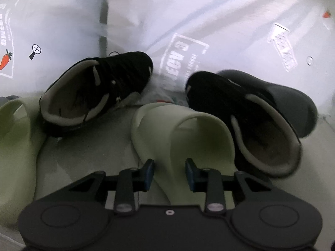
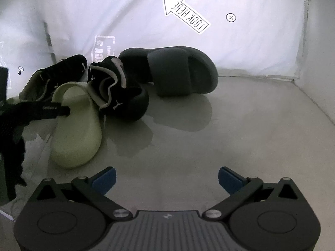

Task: Organize scattered shoes
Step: 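Carry the pale green slide out of the pile with the left tool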

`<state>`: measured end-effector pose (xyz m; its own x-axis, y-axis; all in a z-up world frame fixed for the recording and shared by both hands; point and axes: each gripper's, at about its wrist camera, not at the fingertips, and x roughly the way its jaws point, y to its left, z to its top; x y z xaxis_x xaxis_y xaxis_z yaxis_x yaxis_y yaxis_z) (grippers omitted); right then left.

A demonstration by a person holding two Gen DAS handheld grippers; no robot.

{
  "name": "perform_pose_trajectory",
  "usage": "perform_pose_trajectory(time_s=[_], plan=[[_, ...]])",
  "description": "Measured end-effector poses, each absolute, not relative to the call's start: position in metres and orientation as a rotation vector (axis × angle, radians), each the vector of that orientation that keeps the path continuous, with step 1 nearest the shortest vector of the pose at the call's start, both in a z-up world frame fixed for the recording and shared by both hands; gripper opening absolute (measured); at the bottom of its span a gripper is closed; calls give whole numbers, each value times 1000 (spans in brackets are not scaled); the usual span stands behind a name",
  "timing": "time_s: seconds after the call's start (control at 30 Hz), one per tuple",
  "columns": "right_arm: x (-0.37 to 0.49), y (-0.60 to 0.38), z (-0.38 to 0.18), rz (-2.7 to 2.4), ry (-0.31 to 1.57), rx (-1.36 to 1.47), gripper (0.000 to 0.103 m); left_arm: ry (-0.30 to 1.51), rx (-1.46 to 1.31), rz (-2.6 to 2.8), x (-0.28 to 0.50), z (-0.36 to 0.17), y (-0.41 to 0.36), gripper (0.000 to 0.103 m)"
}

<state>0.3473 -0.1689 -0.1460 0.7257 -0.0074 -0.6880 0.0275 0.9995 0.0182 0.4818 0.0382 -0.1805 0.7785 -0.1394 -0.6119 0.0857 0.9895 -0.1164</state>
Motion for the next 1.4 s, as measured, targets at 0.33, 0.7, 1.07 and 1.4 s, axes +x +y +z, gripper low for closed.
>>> perform_pose_trajectory(time_s=[0.33,0.7,1.07,1.4], plan=[[305,-176,-137,-31,728,47,103,697,-29,-213,398,-178,27,33],[243,-185,-129,-42,704,66,103,709,47,-296,295,-174,25,33],[206,-189,-132,-16,738,43,103,754,39,-340,241,-169,11,33],[194,-202,-134,-12,760,10,103,766,-4,-354,224,-168,-13,33]])
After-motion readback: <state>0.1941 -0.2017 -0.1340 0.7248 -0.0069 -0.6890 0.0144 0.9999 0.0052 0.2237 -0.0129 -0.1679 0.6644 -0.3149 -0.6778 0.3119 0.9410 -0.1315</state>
